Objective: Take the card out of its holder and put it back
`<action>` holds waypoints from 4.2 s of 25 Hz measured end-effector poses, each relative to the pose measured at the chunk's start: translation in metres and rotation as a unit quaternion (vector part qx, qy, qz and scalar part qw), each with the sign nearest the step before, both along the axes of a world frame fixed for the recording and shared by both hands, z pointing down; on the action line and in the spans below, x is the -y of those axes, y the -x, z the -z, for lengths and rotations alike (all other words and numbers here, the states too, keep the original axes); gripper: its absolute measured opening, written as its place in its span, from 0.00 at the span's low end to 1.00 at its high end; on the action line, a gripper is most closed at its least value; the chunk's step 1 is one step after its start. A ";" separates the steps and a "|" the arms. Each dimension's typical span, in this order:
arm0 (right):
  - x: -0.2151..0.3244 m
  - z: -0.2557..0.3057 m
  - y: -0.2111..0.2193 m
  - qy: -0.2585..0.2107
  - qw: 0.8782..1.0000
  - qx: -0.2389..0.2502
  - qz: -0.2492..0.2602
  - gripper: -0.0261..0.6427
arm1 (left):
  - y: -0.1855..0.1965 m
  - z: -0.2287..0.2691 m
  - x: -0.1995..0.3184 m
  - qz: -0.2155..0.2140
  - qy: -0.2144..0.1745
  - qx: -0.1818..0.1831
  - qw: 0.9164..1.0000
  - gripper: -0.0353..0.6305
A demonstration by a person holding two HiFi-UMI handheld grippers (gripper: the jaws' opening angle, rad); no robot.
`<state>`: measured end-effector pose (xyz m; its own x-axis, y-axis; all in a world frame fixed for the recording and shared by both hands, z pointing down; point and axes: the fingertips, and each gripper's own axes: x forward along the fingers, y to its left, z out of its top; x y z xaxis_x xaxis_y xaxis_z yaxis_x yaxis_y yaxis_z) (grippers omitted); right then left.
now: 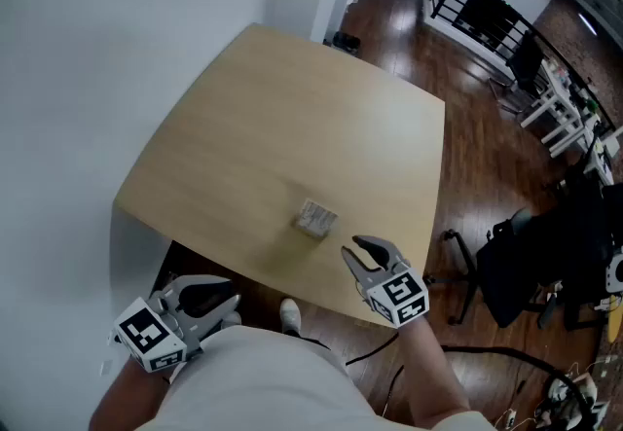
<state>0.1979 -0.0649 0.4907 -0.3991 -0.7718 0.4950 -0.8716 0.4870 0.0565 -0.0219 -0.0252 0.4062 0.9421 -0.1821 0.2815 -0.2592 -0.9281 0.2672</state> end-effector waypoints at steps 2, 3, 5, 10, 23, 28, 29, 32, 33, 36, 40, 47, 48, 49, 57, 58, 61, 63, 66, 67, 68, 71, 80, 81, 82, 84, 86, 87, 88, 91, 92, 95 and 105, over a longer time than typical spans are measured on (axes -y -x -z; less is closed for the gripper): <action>0.019 -0.012 -0.012 0.008 1.000 -0.002 0.009 0.21 | -0.005 0.000 0.009 0.012 -0.001 -0.004 1.000 0.15; 0.028 -0.018 -0.017 0.013 1.000 -0.002 0.014 0.21 | -0.007 0.001 0.012 0.019 -0.001 -0.006 1.000 0.15; 0.046 -0.031 -0.025 0.024 0.999 -0.002 0.024 0.21 | -0.010 0.001 0.016 0.035 -0.001 -0.007 0.999 0.15; 0.079 -0.063 -0.031 0.056 0.997 0.007 0.060 0.22 | -0.011 -0.004 0.019 0.085 0.001 0.003 0.996 0.15; 0.096 -0.105 -0.003 0.110 0.984 0.037 0.134 0.20 | -0.007 -0.010 0.022 0.148 0.013 0.024 0.989 0.15; 0.099 -0.109 0.001 0.114 0.983 0.042 0.137 0.10 | -0.006 -0.012 0.025 0.152 0.016 0.025 0.988 0.15; 0.099 -0.108 0.001 0.114 0.983 0.043 0.137 0.09 | -0.007 -0.012 0.025 0.152 0.016 0.025 0.988 0.15; 0.098 -0.109 0.001 0.118 0.982 0.050 0.137 0.08 | -0.007 -0.013 0.026 0.151 0.017 0.026 0.988 0.15; 0.098 -0.108 0.002 0.119 0.982 0.052 0.137 0.08 | -0.007 -0.013 0.027 0.150 0.017 0.027 0.988 0.15; 0.099 -0.109 0.003 0.124 0.981 0.056 0.139 0.08 | -0.006 -0.014 0.030 0.144 0.017 0.027 0.989 0.15; 0.098 -0.107 0.005 0.129 0.979 0.057 0.145 0.07 | -0.005 -0.012 0.032 0.138 0.016 0.028 0.990 0.15; 0.099 -0.098 0.001 0.130 0.980 0.058 0.140 0.07 | 0.002 -0.012 0.035 0.131 0.015 0.026 0.991 0.15; 0.100 -0.096 0.001 0.130 0.980 0.059 0.139 0.07 | 0.003 -0.013 0.036 0.130 0.014 0.025 0.991 0.15; 0.100 -0.093 0.001 0.130 0.980 0.060 0.138 0.07 | 0.004 -0.013 0.036 0.129 0.014 0.024 0.991 0.15; 0.101 -0.065 0.002 0.125 0.982 0.047 0.137 0.07 | 0.012 -0.011 0.037 0.114 0.013 0.011 0.993 0.15; 0.101 -0.061 0.002 0.124 0.982 0.045 0.136 0.07 | 0.013 -0.011 0.038 0.112 0.013 0.009 0.994 0.15; 0.103 -0.049 0.001 0.118 0.984 0.039 0.131 0.07 | 0.018 -0.009 0.041 0.104 0.010 0.005 0.994 0.15; 0.103 -0.039 -0.001 0.110 0.986 0.033 0.125 0.07 | 0.021 -0.007 0.042 0.099 0.008 0.002 0.995 0.15; 0.102 -0.024 0.001 0.100 0.988 0.026 0.114 0.07 | 0.028 -0.005 0.043 0.091 0.007 -0.003 0.996 0.15; 0.100 -0.020 0.002 0.097 0.989 0.024 0.110 0.07 | 0.031 -0.004 0.043 0.088 0.007 -0.005 0.996 0.15; 0.098 -0.016 0.004 0.094 0.990 0.022 0.107 0.07 | 0.034 -0.003 0.043 0.084 0.006 -0.006 0.996 0.15; 0.091 -0.005 0.007 0.084 0.992 0.020 0.094 0.07 | 0.043 -0.004 0.045 0.071 0.005 -0.010 0.997 0.15; 0.049 0.026 0.030 0.065 0.996 0.023 0.062 0.07 | 0.068 0.000 0.044 0.031 0.003 -0.011 0.999 0.15; 0.044 0.029 0.034 0.063 0.996 0.023 0.059 0.07 | 0.070 0.001 0.044 0.026 0.004 -0.012 1.000 0.15; 0.039 0.032 0.039 0.061 0.996 0.024 0.057 0.07 | 0.072 0.001 0.044 0.020 0.004 -0.012 1.000 0.15; 0.026 0.038 0.049 0.057 0.997 0.024 0.053 0.07 | 0.076 0.000 0.043 0.008 0.005 -0.012 1.000 0.15; 0.011 0.043 0.058 0.055 0.997 0.026 0.052 0.07 | 0.077 -0.001 0.040 -0.005 0.006 -0.012 1.000 0.15; 0.003 0.044 0.062 0.054 0.997 0.026 0.051 0.07 | 0.076 -0.001 0.037 -0.012 0.006 -0.011 1.000 0.15; -0.005 0.046 0.067 0.054 0.997 0.026 0.051 0.07 | 0.076 -0.002 0.035 -0.019 0.007 -0.011 1.000 0.15; -0.029 0.050 0.083 0.054 0.997 0.025 0.049 0.07 | 0.077 -0.002 0.030 -0.038 0.007 -0.012 0.999 0.15; -0.037 0.051 0.088 0.054 0.997 0.026 0.047 0.07 | 0.079 -0.003 0.028 -0.044 0.008 -0.012 0.999 0.15; -0.057 0.052 0.103 0.055 0.997 0.028 0.037 0.07 | 0.084 -0.005 0.023 -0.061 0.009 -0.012 0.998 0.15; -0.110 0.055 0.137 0.056 0.998 0.035 0.011 0.07 | 0.089 -0.012 0.003 -0.105 0.006 -0.009 0.994 0.15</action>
<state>0.0610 0.0451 0.4358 -0.4514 -0.7041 0.5482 -0.8609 0.5052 -0.0601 -0.1110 -0.0281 0.4177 0.9641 0.0232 0.2645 -0.0544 -0.9578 0.2823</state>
